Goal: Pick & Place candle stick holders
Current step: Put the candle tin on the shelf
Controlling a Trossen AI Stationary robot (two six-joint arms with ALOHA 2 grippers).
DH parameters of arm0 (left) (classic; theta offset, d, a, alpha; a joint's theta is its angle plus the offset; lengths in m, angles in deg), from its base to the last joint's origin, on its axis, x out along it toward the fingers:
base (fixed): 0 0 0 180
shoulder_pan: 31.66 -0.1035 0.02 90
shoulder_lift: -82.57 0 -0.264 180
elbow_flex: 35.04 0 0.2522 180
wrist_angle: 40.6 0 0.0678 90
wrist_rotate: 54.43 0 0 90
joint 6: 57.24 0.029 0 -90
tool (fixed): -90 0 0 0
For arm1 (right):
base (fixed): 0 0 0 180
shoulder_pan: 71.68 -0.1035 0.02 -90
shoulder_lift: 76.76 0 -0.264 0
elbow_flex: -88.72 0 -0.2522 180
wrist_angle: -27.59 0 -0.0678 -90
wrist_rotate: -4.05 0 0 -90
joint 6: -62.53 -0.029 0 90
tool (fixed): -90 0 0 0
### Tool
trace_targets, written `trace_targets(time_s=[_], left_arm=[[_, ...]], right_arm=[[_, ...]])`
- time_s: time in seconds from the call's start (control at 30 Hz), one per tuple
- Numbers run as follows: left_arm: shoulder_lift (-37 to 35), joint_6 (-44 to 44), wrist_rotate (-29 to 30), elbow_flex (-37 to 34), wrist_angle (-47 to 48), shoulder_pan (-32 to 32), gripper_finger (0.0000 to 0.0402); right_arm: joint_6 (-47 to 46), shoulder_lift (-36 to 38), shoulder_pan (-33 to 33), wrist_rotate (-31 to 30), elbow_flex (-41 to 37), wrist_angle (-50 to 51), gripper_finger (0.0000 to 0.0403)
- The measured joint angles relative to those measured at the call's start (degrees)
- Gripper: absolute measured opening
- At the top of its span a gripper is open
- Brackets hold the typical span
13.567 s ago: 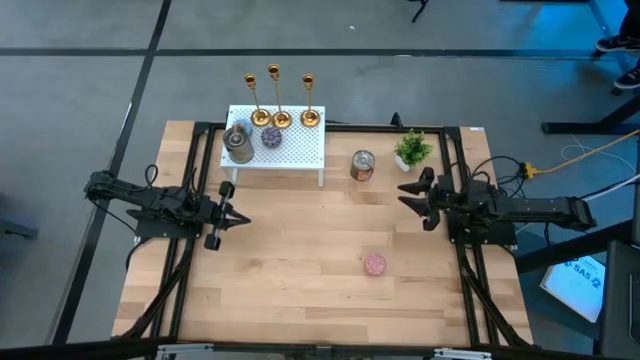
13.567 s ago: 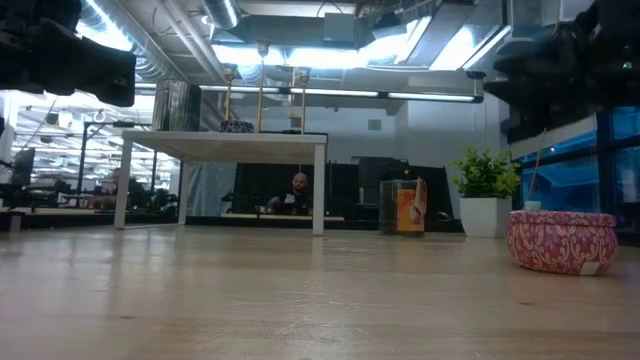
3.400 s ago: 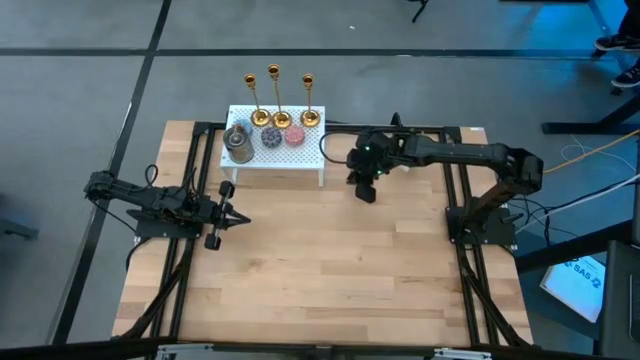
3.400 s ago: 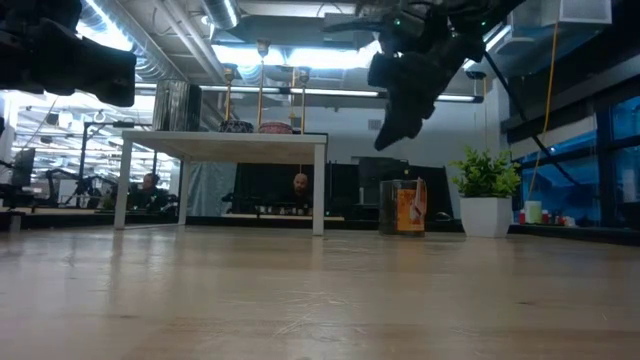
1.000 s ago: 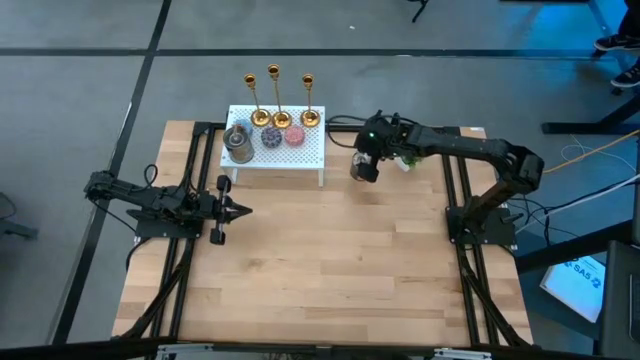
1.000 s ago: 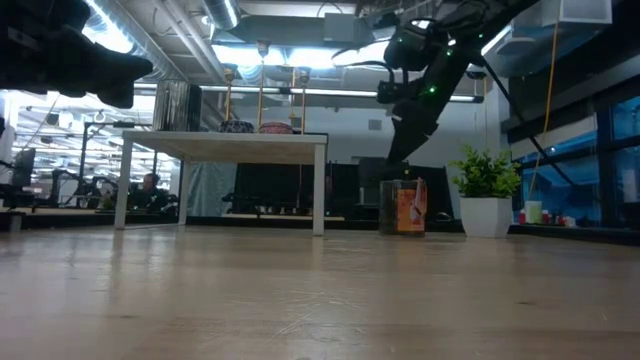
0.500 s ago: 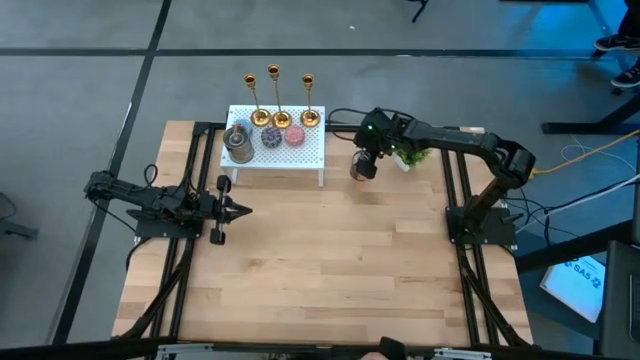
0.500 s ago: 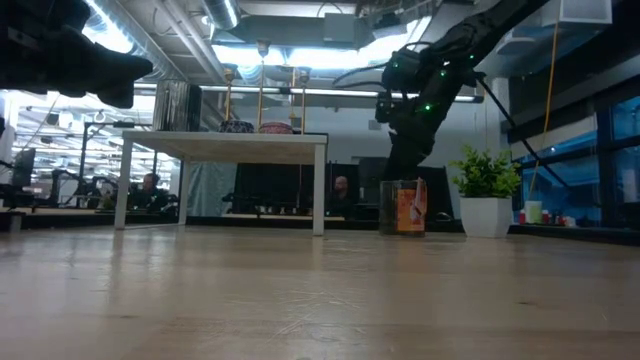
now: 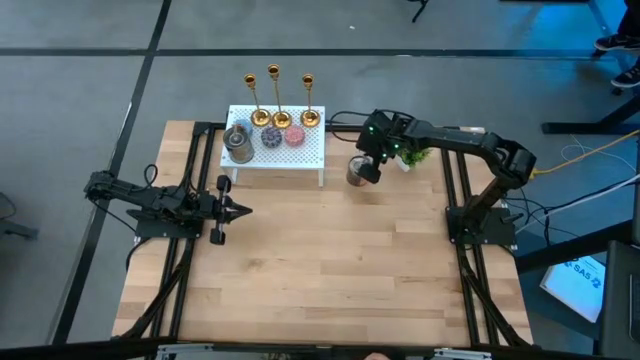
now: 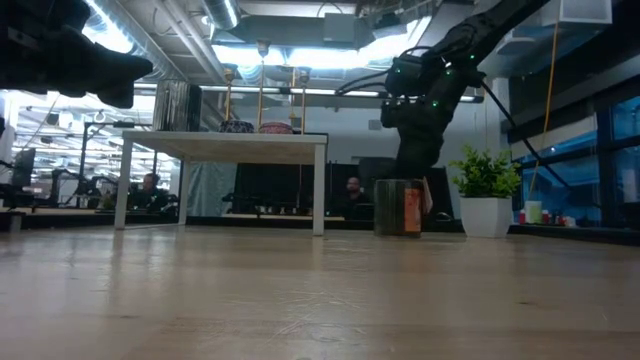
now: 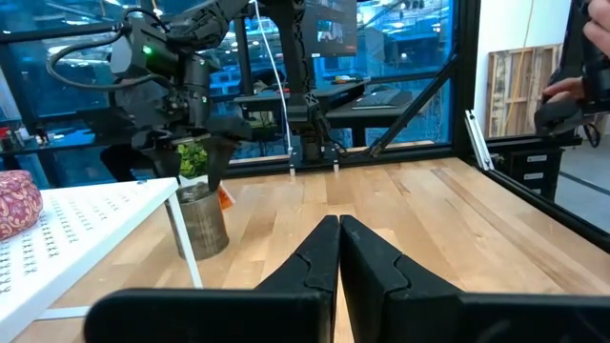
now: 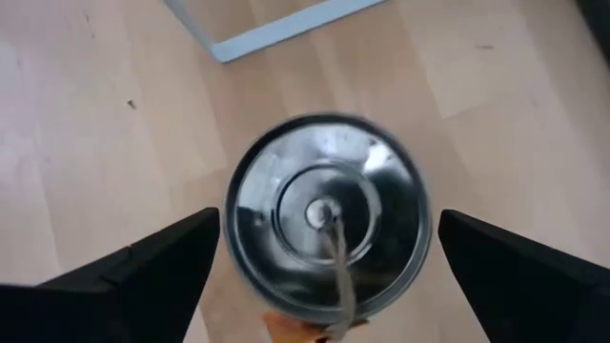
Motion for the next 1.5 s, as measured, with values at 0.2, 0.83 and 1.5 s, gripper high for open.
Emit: trace_targets(time_s=[0.2, 0.83, 1.5], left_arm=[[0.0, 0.0, 0.0, 0.0, 0.0, 0.0, 0.0006], [0.0, 0.0, 0.0, 0.0, 0.0, 0.0, 0.0006], [0.0, 0.0, 0.0, 0.0, 0.0, 0.0, 0.0006]], right_arm=[[0.0, 0.0, 0.0, 2.4, 0.0, 0.9, 0.0399], [2.3, -3.2, -3.8, -1.2, 0.0, -1.4, 0.0399], [4.1, -8.9, -5.9, -4.6, 0.0, -6.6, 0.0355]])
